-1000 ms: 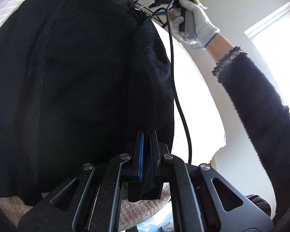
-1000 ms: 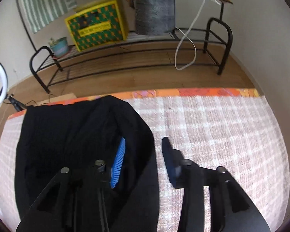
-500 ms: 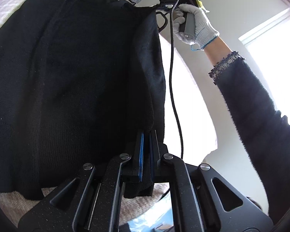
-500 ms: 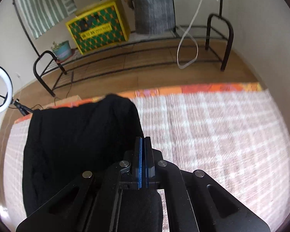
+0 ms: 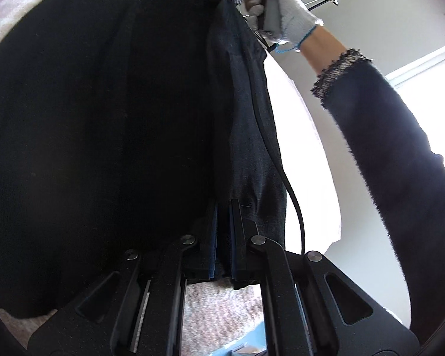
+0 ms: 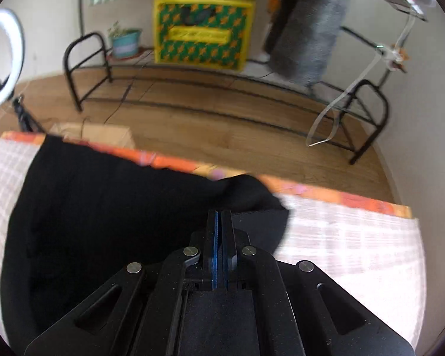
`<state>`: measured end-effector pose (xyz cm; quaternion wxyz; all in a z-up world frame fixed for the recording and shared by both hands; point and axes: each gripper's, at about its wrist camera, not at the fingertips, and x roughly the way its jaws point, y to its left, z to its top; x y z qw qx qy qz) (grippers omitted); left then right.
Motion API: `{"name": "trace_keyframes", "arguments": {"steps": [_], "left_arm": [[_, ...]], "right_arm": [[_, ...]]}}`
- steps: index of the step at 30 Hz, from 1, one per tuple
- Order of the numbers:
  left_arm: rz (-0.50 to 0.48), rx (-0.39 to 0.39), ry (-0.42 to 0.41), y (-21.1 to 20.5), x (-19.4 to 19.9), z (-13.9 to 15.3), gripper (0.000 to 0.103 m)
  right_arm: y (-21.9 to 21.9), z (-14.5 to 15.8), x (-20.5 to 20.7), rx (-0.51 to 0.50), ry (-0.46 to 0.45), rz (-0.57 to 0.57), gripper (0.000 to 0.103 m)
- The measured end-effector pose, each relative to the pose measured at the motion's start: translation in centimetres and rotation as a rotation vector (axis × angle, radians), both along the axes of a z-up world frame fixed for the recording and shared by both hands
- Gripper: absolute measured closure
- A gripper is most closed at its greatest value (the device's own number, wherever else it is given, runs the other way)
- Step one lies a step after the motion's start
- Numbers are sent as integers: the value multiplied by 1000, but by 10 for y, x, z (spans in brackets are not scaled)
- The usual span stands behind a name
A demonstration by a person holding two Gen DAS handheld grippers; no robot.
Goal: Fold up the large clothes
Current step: 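Grasp the sweater side with the left tool and fold it over while the right tool holds the sleeve, then open both tools and lift them off the sweater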
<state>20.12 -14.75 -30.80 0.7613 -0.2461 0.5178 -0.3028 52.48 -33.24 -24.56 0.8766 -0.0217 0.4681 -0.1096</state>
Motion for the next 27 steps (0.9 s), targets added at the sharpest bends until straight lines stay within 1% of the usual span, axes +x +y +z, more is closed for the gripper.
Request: {"name": "trace_keyframes", "arguments": {"steps": [1, 2, 3, 4, 5, 6, 8, 11, 14, 17, 20, 22, 25, 27], "left_arm": [[-1, 6, -5, -1, -2, 0, 100], [-2, 14, -10, -1, -3, 1, 100], [1, 20, -15, -1, -3, 3, 100], [3, 27, -19, -4, -4, 5, 100], [6, 35, -23, -4, -8, 8, 100], [16, 41, -26, -3, -8, 9, 100], [25, 52, -27, 0, -9, 12, 100], [42, 86, -56, -2, -11, 18, 100], [57, 116, -98, 2, -17, 32, 100], [76, 126, -131, 5, -26, 45, 100], [73, 129, -145, 3, -35, 53, 100], [57, 135, -153, -4, -42, 56, 100], [9, 157, -191, -17, -52, 61, 100], [-32, 176, -209, -38, -59, 62, 100]], "right_arm": [[3, -4, 1, -3, 1, 3, 102], [6, -7, 1, -17, -6, 2, 100], [6, -8, 2, -11, -4, 8, 92], [6, -8, 2, 8, 1, 9, 87], [6, -5, -1, 27, -9, 3, 78], [5, 1, -6, 40, -28, 7, 75], [4, 12, -17, 52, -62, 14, 75], [-8, 36, -39, 119, -107, 8, 75], [-27, 60, -72, 184, -152, -7, 75], [-42, 79, -108, 222, -188, -24, 75], [-55, 92, -145, 261, -215, -24, 75], [-63, 97, -177, 279, -234, -16, 75], [-76, 99, -213, 311, -246, -11, 75], [-86, 96, -235, 329, -245, -14, 75]]}}
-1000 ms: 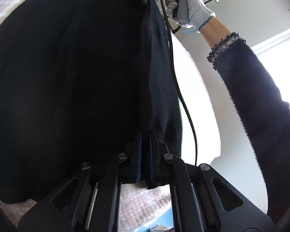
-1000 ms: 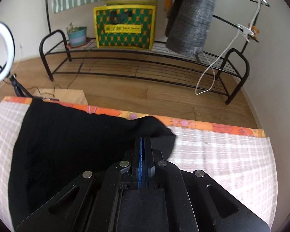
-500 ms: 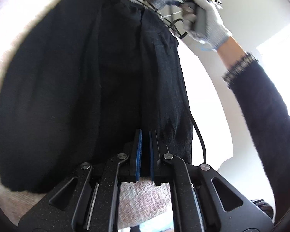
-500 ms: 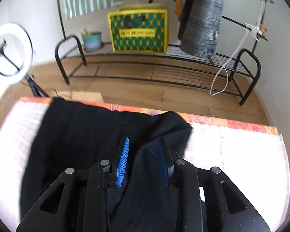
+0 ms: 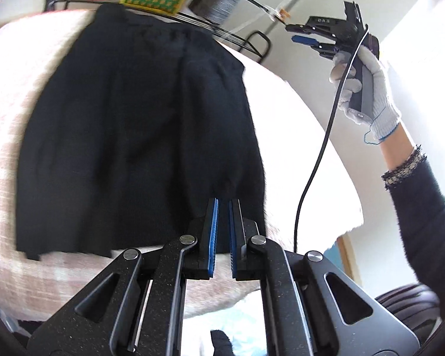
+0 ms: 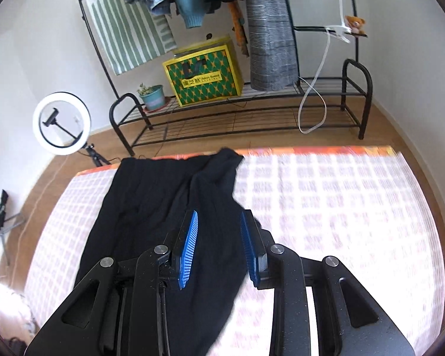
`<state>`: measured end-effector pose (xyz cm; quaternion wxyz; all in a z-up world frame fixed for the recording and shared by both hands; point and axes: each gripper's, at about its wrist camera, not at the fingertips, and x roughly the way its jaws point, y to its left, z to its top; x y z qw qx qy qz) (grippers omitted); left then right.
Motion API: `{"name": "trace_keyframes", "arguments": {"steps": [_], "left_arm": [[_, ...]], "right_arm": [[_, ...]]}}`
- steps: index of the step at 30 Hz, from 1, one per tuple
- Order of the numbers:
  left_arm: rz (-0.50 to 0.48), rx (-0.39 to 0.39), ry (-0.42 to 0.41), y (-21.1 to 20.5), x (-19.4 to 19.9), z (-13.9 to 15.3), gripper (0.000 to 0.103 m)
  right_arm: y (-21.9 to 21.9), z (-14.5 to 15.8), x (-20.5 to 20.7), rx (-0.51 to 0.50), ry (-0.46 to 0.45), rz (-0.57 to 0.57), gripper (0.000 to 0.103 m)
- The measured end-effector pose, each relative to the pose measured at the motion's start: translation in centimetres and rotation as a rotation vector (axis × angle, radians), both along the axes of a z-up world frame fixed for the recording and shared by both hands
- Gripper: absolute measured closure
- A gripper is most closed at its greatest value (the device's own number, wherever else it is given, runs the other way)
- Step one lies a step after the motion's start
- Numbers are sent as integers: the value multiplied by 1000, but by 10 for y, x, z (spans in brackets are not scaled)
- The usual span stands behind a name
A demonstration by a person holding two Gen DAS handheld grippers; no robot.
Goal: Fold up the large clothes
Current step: 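Open both tools and lift them off the sweater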
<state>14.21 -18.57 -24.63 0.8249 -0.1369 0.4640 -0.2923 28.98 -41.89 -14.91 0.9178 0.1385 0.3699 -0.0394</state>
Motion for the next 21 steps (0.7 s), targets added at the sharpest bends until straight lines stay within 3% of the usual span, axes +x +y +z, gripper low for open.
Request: {"name": "trace_keyframes", "arguments": {"steps": [5, 6, 7, 9, 15, 21], "left_arm": [[-84, 65, -43, -33, -10, -2, 98], [-103, 76, -49, -41, -12, -2, 90], [-121, 86, -52, -49, -14, -3, 75], [-143, 106, -76, -60, -22, -6, 59], [-191, 270, -123, -86, -18, -21, 59], [-203, 383, -177, -102, -23, -35, 59]], "right_arm": [[-30, -8, -47, 25, 10, -41, 74], [-39, -11, -56, 37, 13, -56, 68], [-45, -12, -61, 43, 14, -65, 66], [-60, -19, -74, 69, 22, -87, 65], [-87, -38, -89, 136, 39, -126, 65], [-91, -63, -83, 184, 56, -114, 65]]}}
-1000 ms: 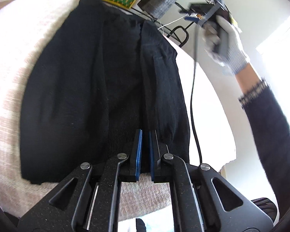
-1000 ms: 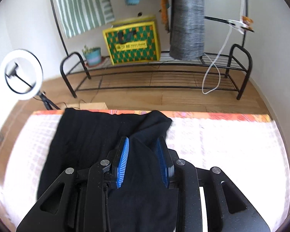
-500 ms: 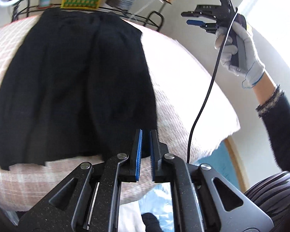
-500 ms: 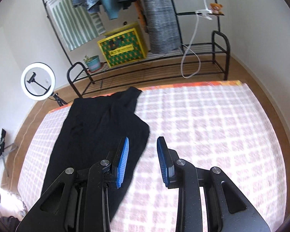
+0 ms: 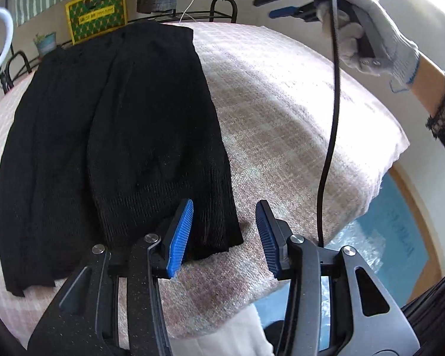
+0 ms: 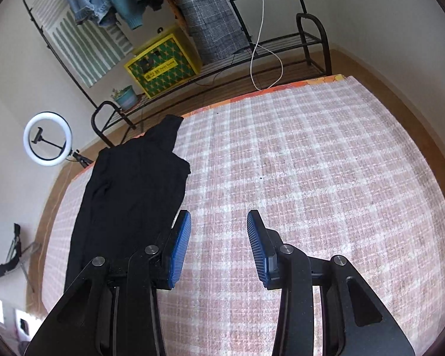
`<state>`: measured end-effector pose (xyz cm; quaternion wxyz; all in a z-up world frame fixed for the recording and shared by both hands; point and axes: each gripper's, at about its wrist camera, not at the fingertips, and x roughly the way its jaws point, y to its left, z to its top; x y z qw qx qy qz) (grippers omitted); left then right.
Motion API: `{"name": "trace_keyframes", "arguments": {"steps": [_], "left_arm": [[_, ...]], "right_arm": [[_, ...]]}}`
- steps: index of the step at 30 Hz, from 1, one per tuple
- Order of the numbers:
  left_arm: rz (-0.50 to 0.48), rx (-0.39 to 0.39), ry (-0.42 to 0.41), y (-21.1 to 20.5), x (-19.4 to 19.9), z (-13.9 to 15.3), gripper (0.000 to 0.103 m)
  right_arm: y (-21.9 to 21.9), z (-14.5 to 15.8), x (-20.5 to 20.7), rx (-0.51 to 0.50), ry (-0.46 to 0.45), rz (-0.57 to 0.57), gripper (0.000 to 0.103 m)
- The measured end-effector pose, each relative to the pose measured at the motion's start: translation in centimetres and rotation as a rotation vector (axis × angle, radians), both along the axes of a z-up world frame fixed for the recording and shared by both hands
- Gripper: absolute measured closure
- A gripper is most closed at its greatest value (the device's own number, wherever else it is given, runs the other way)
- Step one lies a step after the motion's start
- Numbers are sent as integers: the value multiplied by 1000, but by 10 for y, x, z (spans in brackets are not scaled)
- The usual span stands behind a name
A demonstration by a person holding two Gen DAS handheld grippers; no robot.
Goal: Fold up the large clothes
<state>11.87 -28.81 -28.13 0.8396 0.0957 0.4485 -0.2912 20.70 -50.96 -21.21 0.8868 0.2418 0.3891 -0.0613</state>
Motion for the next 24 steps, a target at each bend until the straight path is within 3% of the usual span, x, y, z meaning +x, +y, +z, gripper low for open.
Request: {"name": "trace_keyframes", "arguments": {"steps": [2, 4, 6, 12, 18, 22, 23, 24], "left_arm": [[-16, 14, -21, -3, -1, -4, 64], [-16, 35, -45, 0, 1, -6, 90], [-19, 3, -20, 6, 8, -4, 97], [38, -181, 111, 36, 22, 6, 99], [78, -288, 150, 54, 28, 17, 99], [78, -308, 148, 60, 25, 21, 99], [78, -316, 154, 61, 24, 21, 99], [79, -321, 158, 62, 22, 19, 99]], "right_arm": [[3, -10, 10, 18, -2, 10, 65], [5, -20, 20, 53, -7, 16, 65], [9, -31, 36, 96, -11, 26, 65], [22, -68, 92, 172, 9, 20, 64], [32, -92, 126, 241, 17, 6, 63], [47, -94, 135, 214, 7, 15, 61], [49, -93, 136, 210, 6, 18, 70], [51, -94, 138, 220, 10, 35, 98]]}}
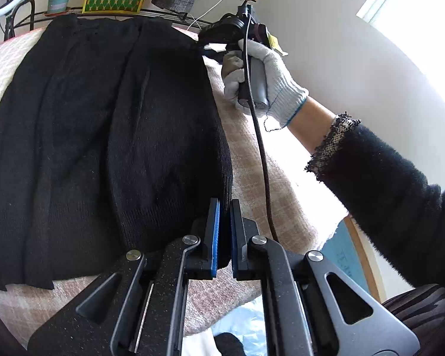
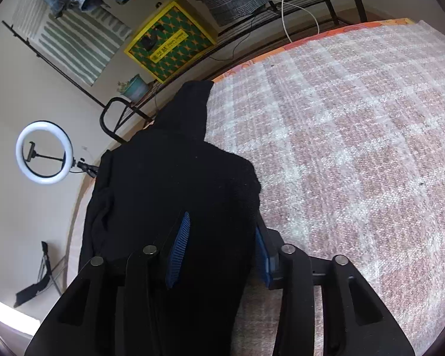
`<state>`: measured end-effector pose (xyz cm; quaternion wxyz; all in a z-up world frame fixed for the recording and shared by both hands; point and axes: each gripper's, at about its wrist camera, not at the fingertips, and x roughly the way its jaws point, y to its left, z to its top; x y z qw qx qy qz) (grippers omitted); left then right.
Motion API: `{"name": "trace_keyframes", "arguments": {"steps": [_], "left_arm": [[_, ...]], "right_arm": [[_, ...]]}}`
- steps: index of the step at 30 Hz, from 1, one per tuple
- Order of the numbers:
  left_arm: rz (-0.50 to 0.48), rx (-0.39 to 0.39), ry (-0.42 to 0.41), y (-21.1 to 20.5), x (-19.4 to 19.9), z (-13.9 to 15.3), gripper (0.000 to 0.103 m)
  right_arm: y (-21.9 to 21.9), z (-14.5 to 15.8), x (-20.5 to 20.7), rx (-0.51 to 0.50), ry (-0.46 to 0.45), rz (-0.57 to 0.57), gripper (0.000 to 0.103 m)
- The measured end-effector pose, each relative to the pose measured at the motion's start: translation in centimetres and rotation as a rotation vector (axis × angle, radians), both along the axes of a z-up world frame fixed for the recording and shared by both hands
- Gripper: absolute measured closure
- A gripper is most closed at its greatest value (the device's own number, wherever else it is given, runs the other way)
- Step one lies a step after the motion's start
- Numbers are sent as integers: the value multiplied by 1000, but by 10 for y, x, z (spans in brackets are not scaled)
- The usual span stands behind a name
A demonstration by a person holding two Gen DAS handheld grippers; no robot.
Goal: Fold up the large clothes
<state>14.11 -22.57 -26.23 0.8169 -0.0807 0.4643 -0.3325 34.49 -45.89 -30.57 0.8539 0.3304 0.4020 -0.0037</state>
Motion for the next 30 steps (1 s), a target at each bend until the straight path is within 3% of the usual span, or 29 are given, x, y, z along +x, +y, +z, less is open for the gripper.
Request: {"name": "trace_keyframes", "arguments": {"steps": [4, 10, 15, 20, 22, 23, 24, 26, 30], "left_arm": [[6, -37, 23, 0, 0, 0, 99], [12, -78, 35, 6, -1, 2, 99], [32, -106, 92, 13, 5, -13, 99], [46, -121, 90, 24, 6, -12, 99], [56, -127, 87, 28, 3, -11, 100], [64, -133, 87, 28, 3, -10, 100], [72, -140, 88, 31, 3, -10, 100], [72, -147, 93, 33, 3, -9, 100], [75, -153, 101, 36, 2, -13, 100]], "right_arm": [[10, 6, 2, -31, 25, 23, 98], [8, 53, -17, -102, -53, 13, 99], [7, 30, -9, -156, 56, -19, 99], [10, 30, -5, -167, 51, -20, 98], [10, 34, -7, -148, 21, 8, 94], [7, 34, -9, -123, 14, 8, 85], [1, 33, -14, -96, 4, -10, 62], [-5, 33, -24, -113, -9, -61, 39], [-12, 15, -28, -50, 2, -91, 39]]}}
